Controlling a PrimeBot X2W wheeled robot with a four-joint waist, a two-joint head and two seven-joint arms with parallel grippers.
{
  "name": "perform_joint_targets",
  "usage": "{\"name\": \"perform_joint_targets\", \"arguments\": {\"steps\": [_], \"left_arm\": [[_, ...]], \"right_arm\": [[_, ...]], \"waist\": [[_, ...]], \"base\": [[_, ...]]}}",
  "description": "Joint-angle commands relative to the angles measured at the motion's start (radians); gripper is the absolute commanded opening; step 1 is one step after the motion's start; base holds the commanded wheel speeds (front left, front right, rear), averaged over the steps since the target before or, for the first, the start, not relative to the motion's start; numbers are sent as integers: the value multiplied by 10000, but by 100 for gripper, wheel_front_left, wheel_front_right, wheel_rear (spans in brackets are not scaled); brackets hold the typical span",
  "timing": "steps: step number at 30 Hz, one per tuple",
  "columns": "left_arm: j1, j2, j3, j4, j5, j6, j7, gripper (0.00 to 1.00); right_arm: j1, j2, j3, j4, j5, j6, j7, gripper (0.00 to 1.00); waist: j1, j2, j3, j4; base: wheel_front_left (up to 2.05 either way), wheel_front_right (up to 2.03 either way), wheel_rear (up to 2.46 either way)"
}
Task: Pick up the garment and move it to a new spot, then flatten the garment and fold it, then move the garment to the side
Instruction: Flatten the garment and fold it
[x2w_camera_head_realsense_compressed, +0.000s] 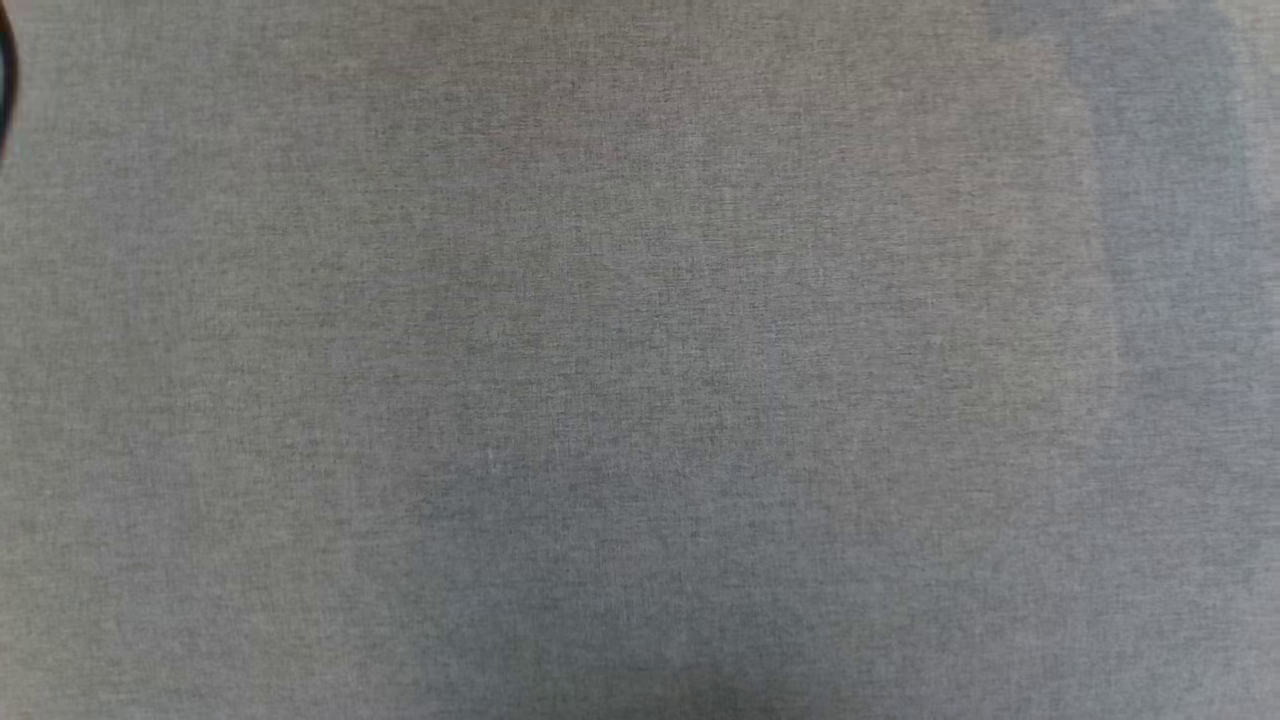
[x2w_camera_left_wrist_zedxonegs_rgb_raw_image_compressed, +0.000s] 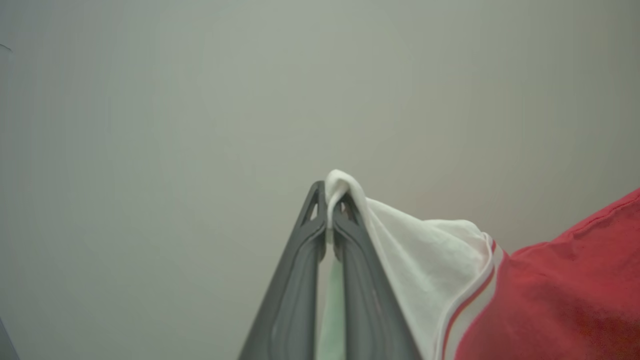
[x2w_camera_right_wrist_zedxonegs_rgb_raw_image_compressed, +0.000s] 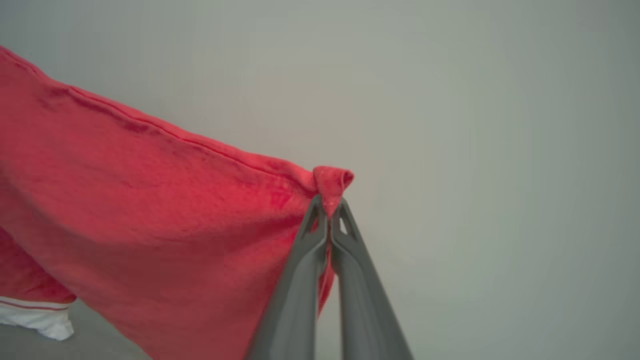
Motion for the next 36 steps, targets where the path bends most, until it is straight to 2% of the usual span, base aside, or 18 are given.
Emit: {"name": "perform_joint_targets", "arguments": {"steps": [1,6,8,16,21,28,36], "left_arm": [[573,202,-52,6,-61,-33,-129,0],[2657,504,-29,-353,-388,-24,-319,0],[3656,532,34,-653,-529,104,-345,0],[8355,768,434,-2570,-910,983,-366,0],[11284,842,355,-3724,-1108,1569,-367,0],[14509,1137,190,-4884,-1674,2220,-258,0],[17144,1419,-54,-6227,-2284,2884,248,0]], "right_arm": [[534,114,314,89,172,-7,-188,0],[2037,273,1109,226,897,-7,-830,0],[2702,238,1476,152,1184,-7,-1010,0],[5552,-234,2784,-520,2175,-7,-1584,0],[7379,-636,3392,-1019,2554,-7,-1802,0],[9618,-1278,3781,-1749,2979,-7,-1967,0],[11948,-1862,3329,-2477,3286,-7,-2064,0]], "waist": [[-2,-1,-107,-79],[-2,-1,-533,-35],[-2,-1,-760,63],[-2,-1,-1970,331],[-2,-1,-2940,515],[-2,-1,-3946,546],[-2,-1,-4844,530]], "base": [[0,0,0],[0,0,0],[0,0,0],[0,0,0],[0,0,0],[0,0,0],[0,0,0]]}}
